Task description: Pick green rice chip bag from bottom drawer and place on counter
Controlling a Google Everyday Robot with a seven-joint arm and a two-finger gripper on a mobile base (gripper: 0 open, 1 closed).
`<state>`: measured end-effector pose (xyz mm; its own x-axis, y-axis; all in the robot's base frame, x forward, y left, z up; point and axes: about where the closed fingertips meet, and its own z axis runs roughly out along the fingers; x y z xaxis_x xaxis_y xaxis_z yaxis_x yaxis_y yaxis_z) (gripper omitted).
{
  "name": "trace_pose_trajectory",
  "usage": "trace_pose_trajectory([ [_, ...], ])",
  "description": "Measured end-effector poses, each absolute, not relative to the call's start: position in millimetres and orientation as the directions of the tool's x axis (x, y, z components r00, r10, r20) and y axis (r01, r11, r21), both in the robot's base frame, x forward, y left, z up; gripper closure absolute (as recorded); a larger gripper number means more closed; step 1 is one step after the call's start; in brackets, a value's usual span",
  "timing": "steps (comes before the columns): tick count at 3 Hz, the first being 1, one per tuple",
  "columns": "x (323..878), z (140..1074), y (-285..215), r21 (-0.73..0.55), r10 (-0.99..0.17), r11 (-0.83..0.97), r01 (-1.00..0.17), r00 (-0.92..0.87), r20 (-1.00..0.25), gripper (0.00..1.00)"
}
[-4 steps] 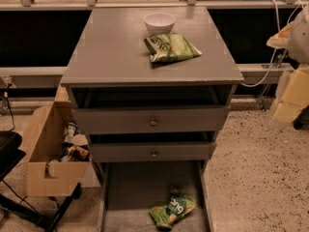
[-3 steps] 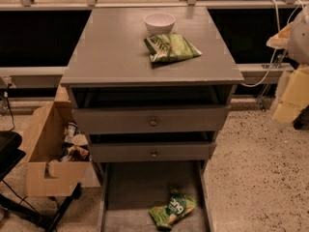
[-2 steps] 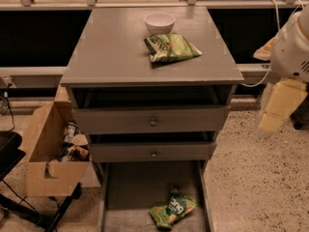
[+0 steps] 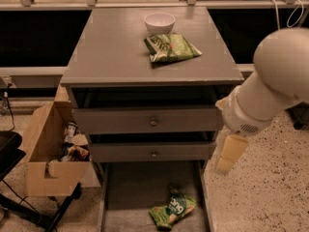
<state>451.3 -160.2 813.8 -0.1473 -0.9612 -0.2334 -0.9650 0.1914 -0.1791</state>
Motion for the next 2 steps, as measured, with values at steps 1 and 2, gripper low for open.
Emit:
trace_pose_trajectory([
  [1, 453.3, 748.8, -137.7, -0.137, -0.973, 0.131, -0.982, -0.102, -0.206, 0.00],
  [2, 452.3, 740.2, -137.1, -0.131, -0.975, 0.125, -0.983, -0.097, -0.201, 0.00],
])
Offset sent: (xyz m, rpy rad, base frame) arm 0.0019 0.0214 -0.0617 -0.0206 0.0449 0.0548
